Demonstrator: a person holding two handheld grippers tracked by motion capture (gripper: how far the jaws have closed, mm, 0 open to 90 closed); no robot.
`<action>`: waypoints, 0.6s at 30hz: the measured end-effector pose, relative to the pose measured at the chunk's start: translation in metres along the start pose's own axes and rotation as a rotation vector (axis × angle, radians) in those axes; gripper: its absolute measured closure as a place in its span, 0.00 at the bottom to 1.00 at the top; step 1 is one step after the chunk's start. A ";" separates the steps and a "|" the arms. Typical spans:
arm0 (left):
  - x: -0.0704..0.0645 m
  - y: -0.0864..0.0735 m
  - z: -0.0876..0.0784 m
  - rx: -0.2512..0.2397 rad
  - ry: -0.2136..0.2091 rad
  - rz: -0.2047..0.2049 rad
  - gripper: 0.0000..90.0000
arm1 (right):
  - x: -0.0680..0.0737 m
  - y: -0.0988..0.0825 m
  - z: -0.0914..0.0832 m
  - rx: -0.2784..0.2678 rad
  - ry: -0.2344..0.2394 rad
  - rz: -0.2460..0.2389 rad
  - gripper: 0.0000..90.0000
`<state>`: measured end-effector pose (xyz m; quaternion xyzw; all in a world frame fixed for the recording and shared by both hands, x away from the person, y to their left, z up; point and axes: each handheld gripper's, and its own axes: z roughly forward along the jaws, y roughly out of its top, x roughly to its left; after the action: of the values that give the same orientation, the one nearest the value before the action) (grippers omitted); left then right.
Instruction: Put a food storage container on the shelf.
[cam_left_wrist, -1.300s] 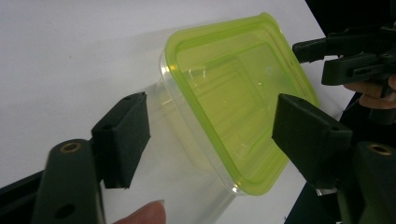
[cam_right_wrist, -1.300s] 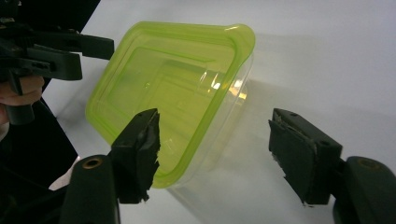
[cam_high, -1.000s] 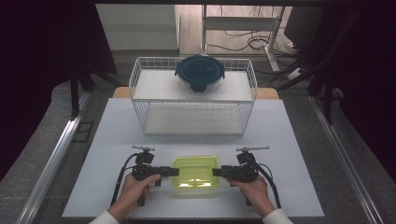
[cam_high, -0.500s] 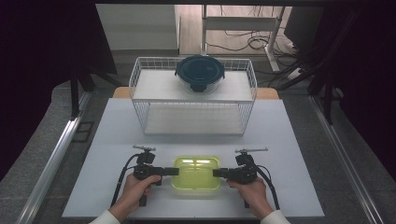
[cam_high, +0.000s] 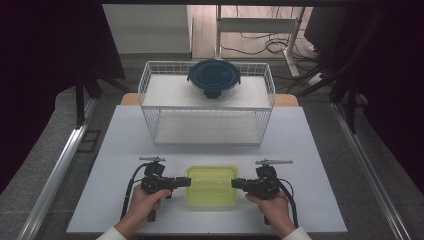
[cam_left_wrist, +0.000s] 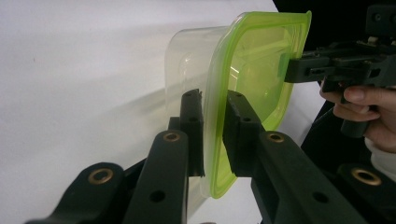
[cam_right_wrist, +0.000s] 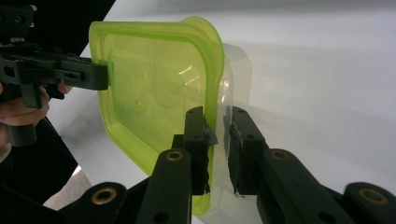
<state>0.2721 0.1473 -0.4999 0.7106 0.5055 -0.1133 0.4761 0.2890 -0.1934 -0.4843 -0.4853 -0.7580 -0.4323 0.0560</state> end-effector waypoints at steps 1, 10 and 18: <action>-0.001 0.000 -0.001 -0.004 0.002 0.003 0.88 | 0.001 0.000 -0.001 -0.009 -0.001 -0.007 0.87; -0.007 0.004 -0.008 -0.012 0.002 0.046 0.88 | 0.006 0.003 -0.006 -0.033 0.001 -0.047 0.87; -0.020 0.012 -0.019 -0.049 0.010 0.108 0.88 | 0.015 0.014 -0.017 -0.077 0.008 -0.105 0.87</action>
<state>0.2668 0.1498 -0.4698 0.7256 0.4714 -0.0713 0.4962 0.2861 -0.1932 -0.4580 -0.4448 -0.7649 -0.4655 0.0177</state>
